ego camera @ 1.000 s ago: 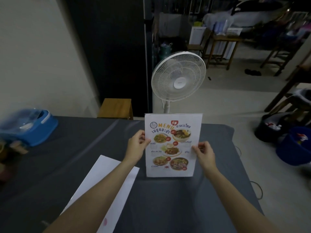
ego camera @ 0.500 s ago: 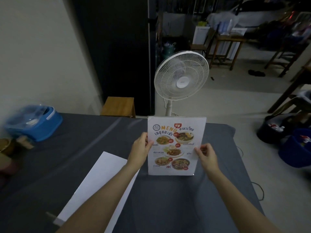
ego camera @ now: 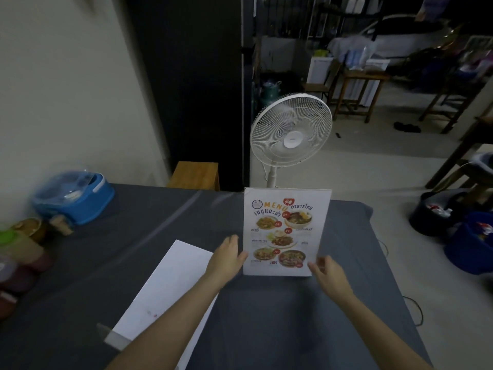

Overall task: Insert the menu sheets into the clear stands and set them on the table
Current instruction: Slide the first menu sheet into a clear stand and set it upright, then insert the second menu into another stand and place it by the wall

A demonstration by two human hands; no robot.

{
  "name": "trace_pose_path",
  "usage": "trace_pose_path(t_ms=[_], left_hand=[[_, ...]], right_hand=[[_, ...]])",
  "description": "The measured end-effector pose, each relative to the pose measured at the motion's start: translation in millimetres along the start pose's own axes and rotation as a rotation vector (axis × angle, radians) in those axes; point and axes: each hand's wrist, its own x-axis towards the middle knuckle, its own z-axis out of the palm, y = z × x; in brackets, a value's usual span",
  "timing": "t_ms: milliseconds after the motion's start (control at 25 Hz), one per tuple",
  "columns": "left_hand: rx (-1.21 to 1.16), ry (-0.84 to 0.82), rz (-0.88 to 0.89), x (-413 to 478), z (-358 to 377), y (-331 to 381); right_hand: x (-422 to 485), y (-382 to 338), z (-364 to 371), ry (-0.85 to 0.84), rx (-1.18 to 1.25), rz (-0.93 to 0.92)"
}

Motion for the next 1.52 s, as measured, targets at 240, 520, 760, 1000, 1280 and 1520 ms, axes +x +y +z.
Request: trace_pose_path(t_ms=[240,520,760,1000,1280,1520], left_hand=[[0.451,-0.082,0.067,-33,13,-48],[0.698,-0.071,0.168,-50,-17,-134],[0.690,-0.095,0.211,-58,-52,-218],[0.565,-0.238,0.152,-63,-62,-261],[0.303,-0.300,0.006,-52,-56,-265],[0.195,-0.229,-0.116,-38,-51,-260]], right_hand=[[-52,-15,57,-0.213,-0.490,-0.199],[-79,-78,138,-0.207,-0.590,-0.267],[-104,-133,203,-0.232,-0.656,-0.260],[-126,-144,233,-0.266,-0.456,-0.056],[-116,-125,242,-0.212,-0.210,0.118],[-106,-121,246,-0.098,-0.177,0.127]])
